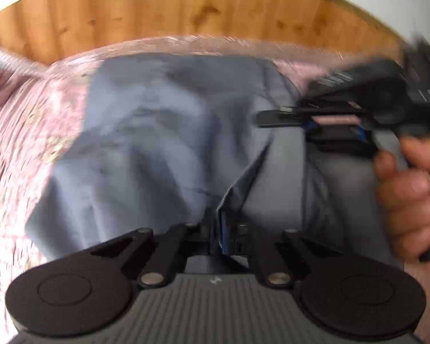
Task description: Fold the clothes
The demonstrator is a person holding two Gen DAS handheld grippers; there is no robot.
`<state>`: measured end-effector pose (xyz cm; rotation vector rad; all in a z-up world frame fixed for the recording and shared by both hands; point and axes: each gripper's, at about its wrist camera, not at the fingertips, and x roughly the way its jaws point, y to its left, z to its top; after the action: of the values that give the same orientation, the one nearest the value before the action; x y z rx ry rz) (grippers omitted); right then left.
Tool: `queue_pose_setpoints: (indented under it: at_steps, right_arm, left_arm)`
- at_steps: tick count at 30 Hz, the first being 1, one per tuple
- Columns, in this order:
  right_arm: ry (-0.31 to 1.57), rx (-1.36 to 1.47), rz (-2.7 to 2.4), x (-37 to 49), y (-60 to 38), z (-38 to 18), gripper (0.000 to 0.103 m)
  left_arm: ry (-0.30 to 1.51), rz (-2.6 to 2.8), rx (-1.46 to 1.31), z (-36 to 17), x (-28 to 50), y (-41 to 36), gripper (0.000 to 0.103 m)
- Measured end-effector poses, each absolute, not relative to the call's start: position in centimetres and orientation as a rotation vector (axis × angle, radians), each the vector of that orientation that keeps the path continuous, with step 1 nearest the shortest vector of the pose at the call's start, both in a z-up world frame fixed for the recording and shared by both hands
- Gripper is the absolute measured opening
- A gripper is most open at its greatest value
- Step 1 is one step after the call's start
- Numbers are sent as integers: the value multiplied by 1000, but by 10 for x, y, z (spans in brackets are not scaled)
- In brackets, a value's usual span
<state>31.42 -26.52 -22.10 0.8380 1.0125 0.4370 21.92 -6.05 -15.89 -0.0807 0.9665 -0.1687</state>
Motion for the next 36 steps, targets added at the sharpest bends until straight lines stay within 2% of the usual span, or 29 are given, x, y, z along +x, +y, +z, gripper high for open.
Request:
queue_pose_setpoints:
  at_steps: [2, 5, 7, 13, 15, 17, 19, 21, 23, 25, 27, 28, 29, 30, 31, 32, 33, 34, 35, 36]
  right_arm:
    - [945, 938, 445, 301, -274, -215, 0]
    - [893, 857, 403, 292, -269, -191, 0]
    - [812, 751, 367, 289, -268, -155, 0]
    - [233, 633, 279, 236, -338, 47, 0]
    - [73, 578, 247, 204, -360, 105, 0]
    - [25, 498, 190, 183, -369, 129, 0]
    - [87, 427, 140, 175, -365, 118, 0]
    - [284, 378, 100, 178, -356, 66, 0]
    - [574, 337, 73, 177, -346, -18, 0]
    - [820, 302, 15, 151, -341, -100, 1]
    - [981, 281, -59, 112, -344, -160, 13]
    - [1014, 274, -92, 94, -347, -172, 20]
    - [1044, 268, -124, 76, -352, -182, 22]
    - [1016, 260, -122, 76, -351, -175, 25]
    - [980, 252, -117, 78, -351, -166, 36]
    - [945, 244, -112, 80, -350, -157, 44]
    - [910, 236, -106, 82, -350, -148, 57]
    - [875, 228, -101, 84, -349, -139, 67]
    - [837, 210, -85, 95, -342, -129, 73]
    - [811, 190, -65, 112, -338, -124, 89]
  left_arm:
    - [916, -138, -145, -144, 218, -38, 4]
    - [818, -83, -168, -110, 225, -13, 3]
    - [692, -33, -205, -62, 228, 11, 3]
    - [158, 48, -329, 132, 194, 99, 3]
    - [93, 78, -340, 154, 180, 120, 3]
    - [151, 111, -319, 134, 175, 130, 3]
    - [241, 141, -301, 103, 171, 140, 2]
    - [503, 142, -293, 18, 172, 139, 2]
    - [763, 127, -313, -73, 155, 129, 2]
    - [913, 141, -365, -134, 111, 122, 2]
    - [979, 146, -432, -155, 68, 128, 2]
    - [1007, 151, -460, -162, 49, 133, 2]
    - [1031, 155, -477, -168, 35, 137, 3]
    - [1049, 158, -478, -170, 29, 140, 9]
    - [1058, 161, -475, -170, 24, 143, 16]
    - [1053, 166, -464, -166, 22, 143, 19]
    - [1040, 161, -463, -160, 20, 141, 27]
    - [1012, 139, -475, -150, 21, 136, 41]
    - [984, 118, -488, -141, 23, 131, 51]
    - [960, 87, -508, -133, 26, 125, 73]
